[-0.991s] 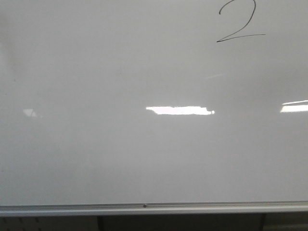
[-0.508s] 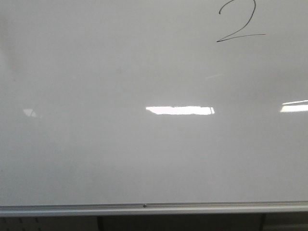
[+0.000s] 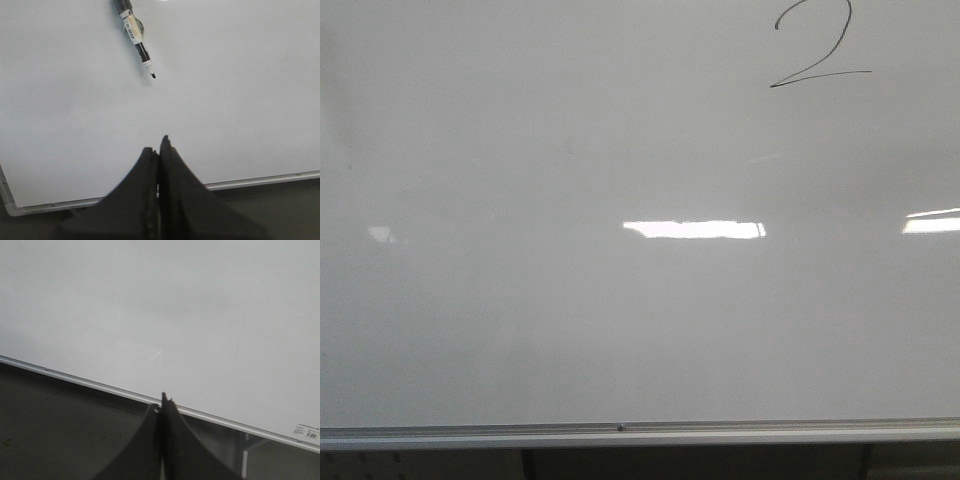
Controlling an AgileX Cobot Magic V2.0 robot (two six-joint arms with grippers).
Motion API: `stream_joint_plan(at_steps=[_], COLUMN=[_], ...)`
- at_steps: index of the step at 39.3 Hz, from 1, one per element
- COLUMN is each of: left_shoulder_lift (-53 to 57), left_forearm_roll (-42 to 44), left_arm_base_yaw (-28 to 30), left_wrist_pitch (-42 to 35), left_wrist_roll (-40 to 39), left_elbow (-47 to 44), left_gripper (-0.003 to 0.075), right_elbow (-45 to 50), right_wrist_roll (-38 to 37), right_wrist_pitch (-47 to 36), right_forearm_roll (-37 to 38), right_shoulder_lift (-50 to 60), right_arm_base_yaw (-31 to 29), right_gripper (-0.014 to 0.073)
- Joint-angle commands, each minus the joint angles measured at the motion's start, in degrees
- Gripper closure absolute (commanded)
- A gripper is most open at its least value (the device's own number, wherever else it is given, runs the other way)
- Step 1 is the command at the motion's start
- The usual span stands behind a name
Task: Write number 2 on whiteboard
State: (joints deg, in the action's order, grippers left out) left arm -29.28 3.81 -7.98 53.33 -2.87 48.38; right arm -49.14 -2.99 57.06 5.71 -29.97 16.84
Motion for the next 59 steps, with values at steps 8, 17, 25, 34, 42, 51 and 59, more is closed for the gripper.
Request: stream_joint_plan(at_steps=[8, 17, 25, 34, 42, 51, 59], left_shoulder_lift=[-0.3, 5.3, 14.6, 24.4, 30.7, 30.6, 30.6], left_forearm_roll=[-0.3, 1.1, 1.1, 1.1, 1.1, 1.1, 1.1], left_arm_base_yaw=[-0.4, 0.6, 4.0, 7.6, 8.4, 8.4, 8.5], left_wrist_pitch=[-4.3, -9.1, -23.6, -39.3, -47.7, -56.0, -56.4], left_wrist_roll=[-0.6, -0.2, -0.2, -0.2, -0.2, -0.2, -0.2], left_elbow=[1.4, -3.0, -16.3, -34.7, -44.5, -49.9, -49.9], left_gripper=[0.0740, 0.0740, 0.0740, 0.0739, 0.0739, 0.0740, 0.0739], right_elbow=[-1.2, -1.2, -1.2, -1.2, -1.2, -1.2, -1.2], right_wrist_roll=[0.0, 0.0, 0.0, 0.0, 0.0, 0.0, 0.0], right_wrist_pitch=[-3.5, -3.6, -3.6, -3.6, -3.6, -3.7, -3.6], right_forearm_roll=[1.0, 1.0, 1.0, 1.0, 1.0, 1.0, 1.0], right_shoulder_lift=[-0.3, -0.3, -0.3, -0.3, -0.3, -0.3, -0.3], right_arm_base_yaw=[-0.5, -0.5, -0.5, -0.5, -0.5, -0.5, -0.5], right_gripper=[0.0662, 0.0662, 0.0662, 0.0662, 0.0662, 0.0662, 0.0662])
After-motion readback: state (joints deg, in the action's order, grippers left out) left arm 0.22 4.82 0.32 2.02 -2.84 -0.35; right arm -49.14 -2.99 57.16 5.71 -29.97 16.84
